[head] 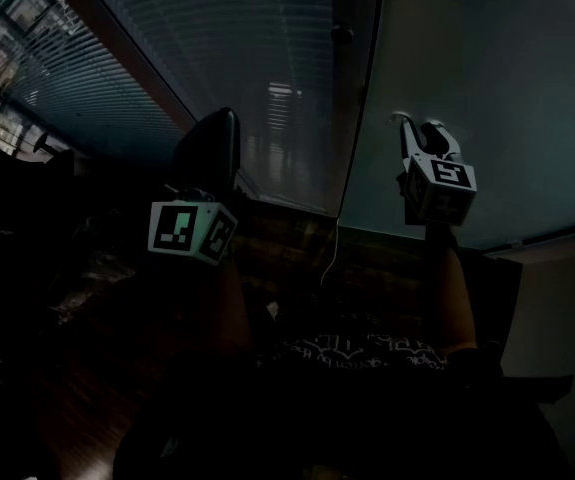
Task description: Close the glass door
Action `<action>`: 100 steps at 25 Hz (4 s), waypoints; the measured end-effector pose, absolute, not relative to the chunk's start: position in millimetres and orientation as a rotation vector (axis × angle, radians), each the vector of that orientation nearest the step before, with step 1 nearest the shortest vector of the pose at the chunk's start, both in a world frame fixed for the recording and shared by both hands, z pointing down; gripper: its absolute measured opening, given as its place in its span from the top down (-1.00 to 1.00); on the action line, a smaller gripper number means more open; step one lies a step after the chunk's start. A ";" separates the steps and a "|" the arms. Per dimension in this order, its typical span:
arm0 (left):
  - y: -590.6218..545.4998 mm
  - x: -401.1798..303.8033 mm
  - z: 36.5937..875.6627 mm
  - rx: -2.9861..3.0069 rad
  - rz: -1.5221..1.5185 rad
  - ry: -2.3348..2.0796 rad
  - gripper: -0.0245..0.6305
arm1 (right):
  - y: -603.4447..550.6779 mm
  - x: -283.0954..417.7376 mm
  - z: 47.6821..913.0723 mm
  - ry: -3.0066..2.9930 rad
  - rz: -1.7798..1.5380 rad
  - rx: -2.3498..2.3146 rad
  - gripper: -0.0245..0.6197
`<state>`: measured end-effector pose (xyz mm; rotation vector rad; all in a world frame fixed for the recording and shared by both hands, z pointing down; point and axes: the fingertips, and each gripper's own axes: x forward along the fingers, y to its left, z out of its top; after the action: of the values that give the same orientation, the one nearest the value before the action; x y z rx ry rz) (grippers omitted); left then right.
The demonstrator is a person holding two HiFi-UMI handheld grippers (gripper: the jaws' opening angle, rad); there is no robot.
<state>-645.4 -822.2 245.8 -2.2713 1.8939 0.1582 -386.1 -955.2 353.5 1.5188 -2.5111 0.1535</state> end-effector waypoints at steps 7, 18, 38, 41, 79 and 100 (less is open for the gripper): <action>-831.5 -656.2 251.1 -2.266 0.146 1.908 0.92 | -974.0 -387.0 356.2 -2.500 0.151 1.534 0.57; -841.8 -665.5 253.2 -2.265 0.147 1.920 0.92 | -991.2 -387.8 354.6 -2.497 0.154 1.554 0.57; -851.6 -673.6 255.1 -2.257 0.151 1.931 0.92 | -1015.2 -384.1 357.5 -2.477 0.169 1.584 0.57; -849.9 -674.1 254.3 -2.254 0.160 1.929 0.92 | -1016.2 -384.0 358.3 -2.478 0.166 1.583 0.57; -850.5 -649.9 247.5 -2.334 0.191 1.846 0.92 | -968.4 -368.7 337.3 -2.315 0.004 1.766 0.91; -843.7 -629.0 234.7 -2.343 0.206 1.794 0.92 | -928.4 -372.3 254.5 -2.536 -0.212 1.724 0.92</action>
<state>-629.0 -843.7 234.7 -2.3425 1.7943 0.2062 -372.3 -928.4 254.5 1.7243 -2.5360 -0.2119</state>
